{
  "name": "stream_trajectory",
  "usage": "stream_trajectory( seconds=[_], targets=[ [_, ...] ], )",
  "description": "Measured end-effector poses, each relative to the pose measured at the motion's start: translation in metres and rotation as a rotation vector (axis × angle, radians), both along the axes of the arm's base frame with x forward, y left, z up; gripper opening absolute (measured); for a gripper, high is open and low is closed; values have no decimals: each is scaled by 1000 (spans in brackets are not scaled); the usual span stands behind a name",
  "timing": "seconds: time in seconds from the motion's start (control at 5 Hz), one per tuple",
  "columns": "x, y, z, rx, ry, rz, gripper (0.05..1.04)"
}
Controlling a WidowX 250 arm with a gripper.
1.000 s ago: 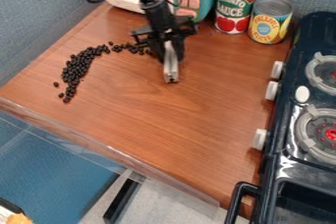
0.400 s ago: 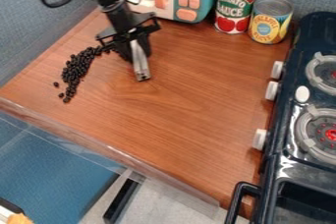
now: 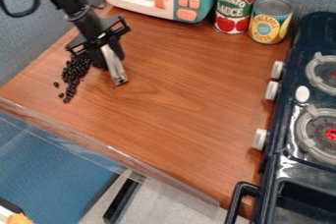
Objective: Sweep into pile
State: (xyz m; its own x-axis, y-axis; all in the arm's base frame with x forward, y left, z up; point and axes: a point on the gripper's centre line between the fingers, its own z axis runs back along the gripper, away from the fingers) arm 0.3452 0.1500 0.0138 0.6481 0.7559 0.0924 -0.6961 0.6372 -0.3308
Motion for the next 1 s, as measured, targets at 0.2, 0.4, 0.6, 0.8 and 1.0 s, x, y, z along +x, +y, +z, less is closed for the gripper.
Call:
stream_trajectory(
  seconds=[0.2,0.4,0.6,0.8,1.0],
  targets=[
    [-11,9,0,-26,5,19,390],
    [-18,15,-1,-30,4,16,387],
    [-24,17,-1,-34,5,20,385],
    [-26,13,1,-45,-10,34,385],
    [-18,-3,12,-57,-27,31,385]
  ],
)
